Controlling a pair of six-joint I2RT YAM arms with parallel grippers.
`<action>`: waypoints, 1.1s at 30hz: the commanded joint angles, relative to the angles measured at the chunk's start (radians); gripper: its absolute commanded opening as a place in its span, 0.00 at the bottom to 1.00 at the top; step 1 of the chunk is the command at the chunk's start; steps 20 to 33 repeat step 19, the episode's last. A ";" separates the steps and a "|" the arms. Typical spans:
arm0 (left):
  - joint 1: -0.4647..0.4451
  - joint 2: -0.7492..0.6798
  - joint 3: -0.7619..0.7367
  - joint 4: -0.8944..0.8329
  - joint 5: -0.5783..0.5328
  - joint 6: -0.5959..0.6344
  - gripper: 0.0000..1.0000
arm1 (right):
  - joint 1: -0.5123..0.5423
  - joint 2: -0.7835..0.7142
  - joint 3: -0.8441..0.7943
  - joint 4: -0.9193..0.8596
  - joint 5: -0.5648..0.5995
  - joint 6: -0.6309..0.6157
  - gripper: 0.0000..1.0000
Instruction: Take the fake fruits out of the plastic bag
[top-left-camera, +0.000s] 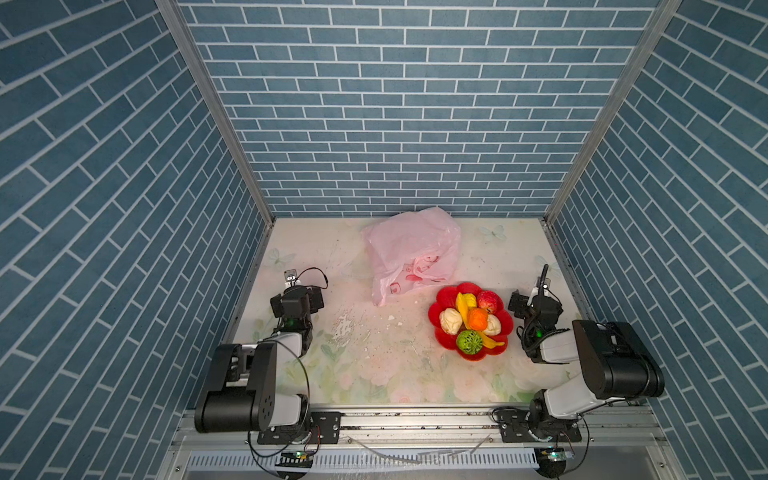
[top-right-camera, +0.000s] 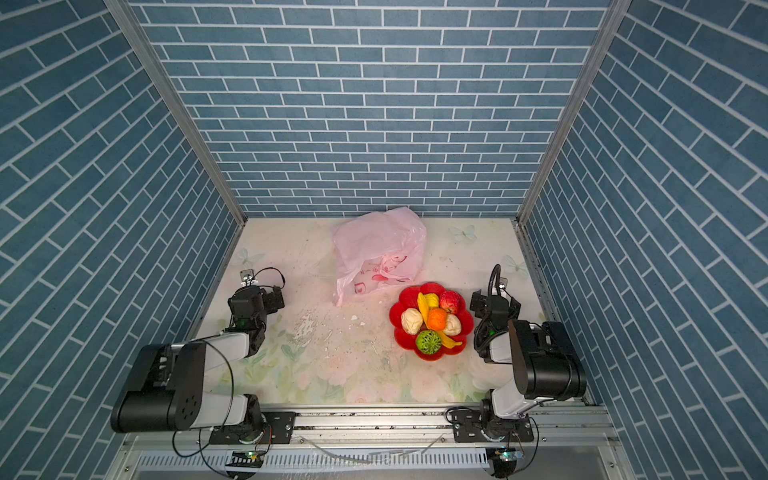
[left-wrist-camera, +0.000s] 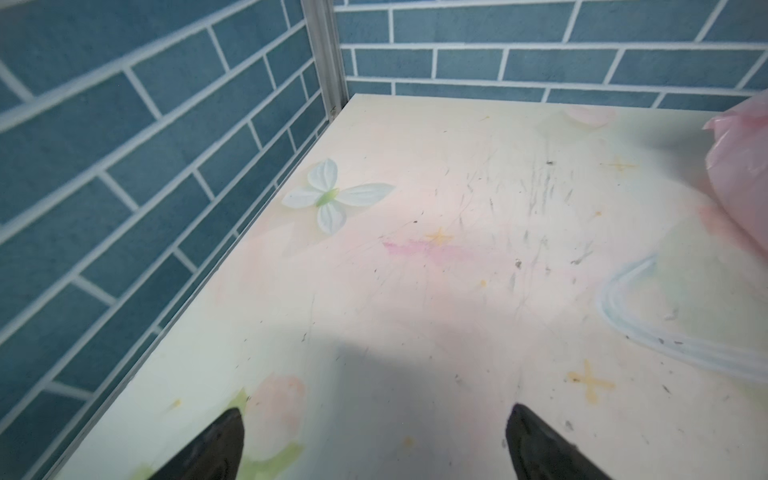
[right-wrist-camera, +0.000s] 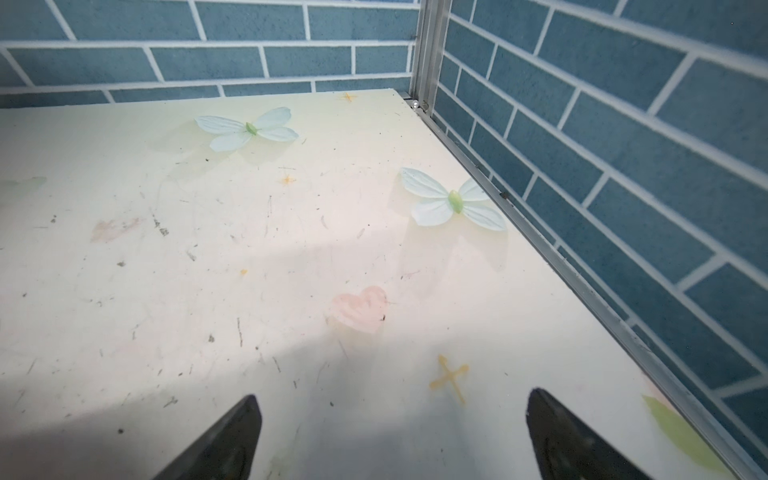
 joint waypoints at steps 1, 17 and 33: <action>-0.001 0.039 -0.027 0.213 0.098 0.049 0.99 | -0.018 -0.009 0.078 -0.043 -0.049 0.006 0.99; -0.016 0.101 0.009 0.204 0.137 0.086 0.99 | -0.014 0.002 0.115 -0.099 -0.045 -0.005 0.99; -0.016 0.101 0.006 0.211 0.137 0.085 1.00 | -0.014 -0.003 0.108 -0.091 -0.044 -0.008 0.99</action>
